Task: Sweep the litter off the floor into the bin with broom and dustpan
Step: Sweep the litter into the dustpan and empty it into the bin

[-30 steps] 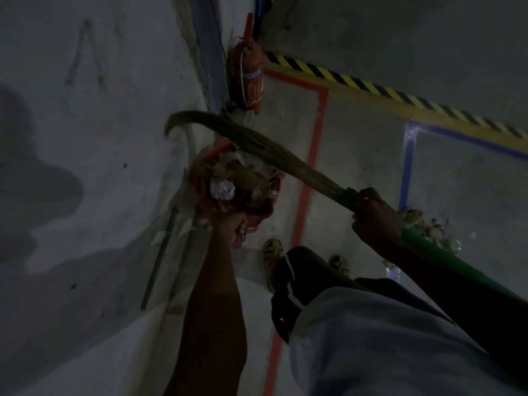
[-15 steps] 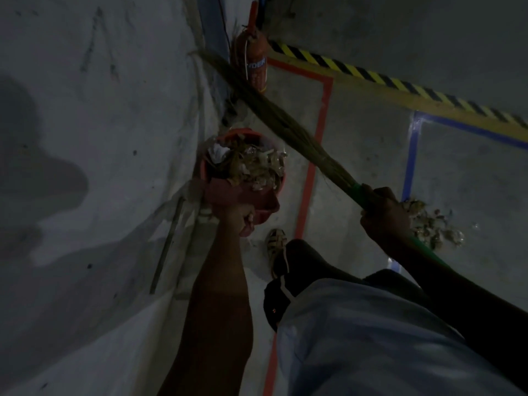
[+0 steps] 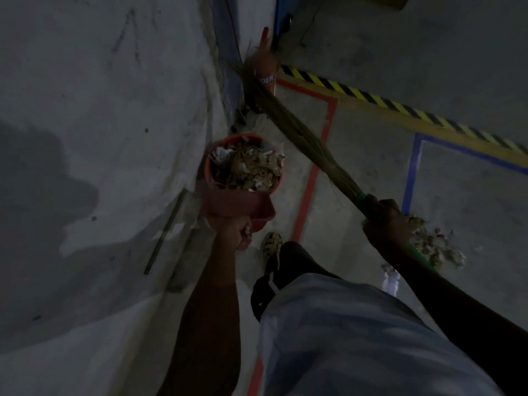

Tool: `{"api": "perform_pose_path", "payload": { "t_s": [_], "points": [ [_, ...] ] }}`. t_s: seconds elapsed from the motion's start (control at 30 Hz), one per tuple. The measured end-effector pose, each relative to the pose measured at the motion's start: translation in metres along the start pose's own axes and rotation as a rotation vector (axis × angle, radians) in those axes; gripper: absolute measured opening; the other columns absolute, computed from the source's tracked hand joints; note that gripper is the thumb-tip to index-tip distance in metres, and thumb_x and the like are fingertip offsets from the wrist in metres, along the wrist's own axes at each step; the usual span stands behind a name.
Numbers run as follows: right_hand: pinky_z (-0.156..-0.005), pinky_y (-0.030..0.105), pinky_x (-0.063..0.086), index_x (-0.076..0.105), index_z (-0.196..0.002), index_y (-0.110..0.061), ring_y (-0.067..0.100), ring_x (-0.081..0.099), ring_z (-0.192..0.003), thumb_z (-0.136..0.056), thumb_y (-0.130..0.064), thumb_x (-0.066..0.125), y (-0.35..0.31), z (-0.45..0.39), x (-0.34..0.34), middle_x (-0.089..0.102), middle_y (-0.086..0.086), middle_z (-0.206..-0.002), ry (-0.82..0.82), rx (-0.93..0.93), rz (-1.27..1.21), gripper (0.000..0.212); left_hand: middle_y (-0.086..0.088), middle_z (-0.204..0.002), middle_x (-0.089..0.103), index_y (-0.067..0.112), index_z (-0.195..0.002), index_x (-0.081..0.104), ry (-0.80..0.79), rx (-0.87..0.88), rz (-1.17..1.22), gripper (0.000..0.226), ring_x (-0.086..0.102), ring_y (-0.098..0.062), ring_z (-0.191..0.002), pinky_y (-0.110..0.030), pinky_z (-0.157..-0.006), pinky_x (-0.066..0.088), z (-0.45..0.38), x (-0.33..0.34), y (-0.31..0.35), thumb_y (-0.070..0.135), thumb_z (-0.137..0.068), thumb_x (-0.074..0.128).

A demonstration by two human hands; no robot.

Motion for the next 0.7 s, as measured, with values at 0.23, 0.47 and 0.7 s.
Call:
{"api": "perform_pose_path", "payload": {
  "t_s": [0.23, 0.47, 0.7],
  "points": [
    [-0.065, 0.032, 0.038, 0.046, -0.148, -0.02, 0.039, 0.058, -0.094, -0.088, -0.009, 0.063, 0.079, 0.07, 0.007, 0.052, 0.014, -0.126, -0.018, 0.007, -0.01, 0.063, 0.004, -0.035, 0.038, 0.015, -0.059, 0.038, 0.043, 0.124, 0.088, 0.038, 0.03, -0.006, -0.027, -0.011, -0.035, 0.027, 0.05, 0.032, -0.086, 0.002, -0.093, 0.046],
    [-0.077, 0.044, 0.051, 0.049, -0.142, -0.013, 0.04, 0.06, -0.1, -0.087, -0.01, 0.063, 0.151, 0.155, 0.039, 0.053, 0.017, -0.127, -0.123, 0.168, -0.105, 0.057, 0.003, -0.038, 0.036, 0.016, -0.06, 0.038, 0.074, 0.142, 0.032, 0.037, 0.03, -0.009, -0.033, -0.021, -0.044, 0.023, 0.087, 0.065, -0.19, 0.004, -0.094, 0.042],
    [-0.074, 0.039, 0.047, 0.049, -0.142, -0.013, 0.04, 0.06, -0.101, -0.085, -0.007, 0.06, 0.18, 0.211, 0.087, 0.054, 0.019, -0.12, -0.281, 0.233, -0.141, 0.059, 0.001, -0.042, 0.037, 0.016, -0.056, 0.039, 0.176, 0.123, 0.118, 0.035, 0.031, -0.008, -0.029, -0.015, -0.037, 0.025, 0.104, 0.049, -0.293, 0.005, -0.088, 0.049]
  ]
}}
Point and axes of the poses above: each hand's wrist, its own z-axis away from the middle knuckle, its own x-axis out of the palm, y = z × x, the point moved 2 cm from there along -z, towards the middle knuckle
